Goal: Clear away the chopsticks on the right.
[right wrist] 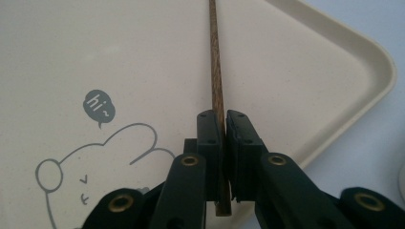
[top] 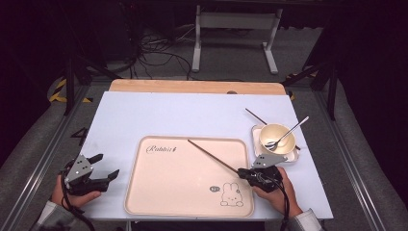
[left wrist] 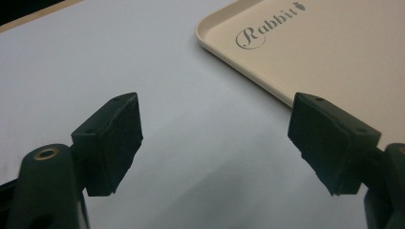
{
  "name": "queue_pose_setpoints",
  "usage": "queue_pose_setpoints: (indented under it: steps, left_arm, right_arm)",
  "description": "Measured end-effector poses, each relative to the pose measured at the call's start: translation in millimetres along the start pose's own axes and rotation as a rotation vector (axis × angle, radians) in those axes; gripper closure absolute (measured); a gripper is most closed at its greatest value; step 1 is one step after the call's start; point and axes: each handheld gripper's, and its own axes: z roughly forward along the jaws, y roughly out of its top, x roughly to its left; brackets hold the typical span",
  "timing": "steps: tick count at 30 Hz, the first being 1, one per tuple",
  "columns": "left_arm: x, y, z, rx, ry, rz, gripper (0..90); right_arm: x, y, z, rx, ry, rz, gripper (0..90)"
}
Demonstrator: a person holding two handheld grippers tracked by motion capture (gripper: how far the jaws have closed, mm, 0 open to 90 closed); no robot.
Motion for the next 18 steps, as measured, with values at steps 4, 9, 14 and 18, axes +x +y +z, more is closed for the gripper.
queue_pose_setpoints:
  steps: [4,9,14,18]
  left_arm:
    - [-0.3,0.0,0.1,0.002,0.0,0.0,19.8]
    - [-0.4,-0.1,0.2,0.007,-0.001,0.001,19.8]
    - [-0.5,-0.3,0.1,0.009,0.001,0.003,19.8]
    - [-0.5,-0.3,0.0,0.008,-0.001,0.003,19.7]
  right_arm:
    - [2.5,0.2,2.9,0.006,0.008,-0.002,85.3]
    - [3.0,-0.2,4.9,0.013,0.009,-0.002,85.3]
    - [3.5,-0.9,7.6,0.027,0.025,0.002,85.2]
    - [6.0,-0.4,9.1,0.035,0.031,-0.004,85.2]
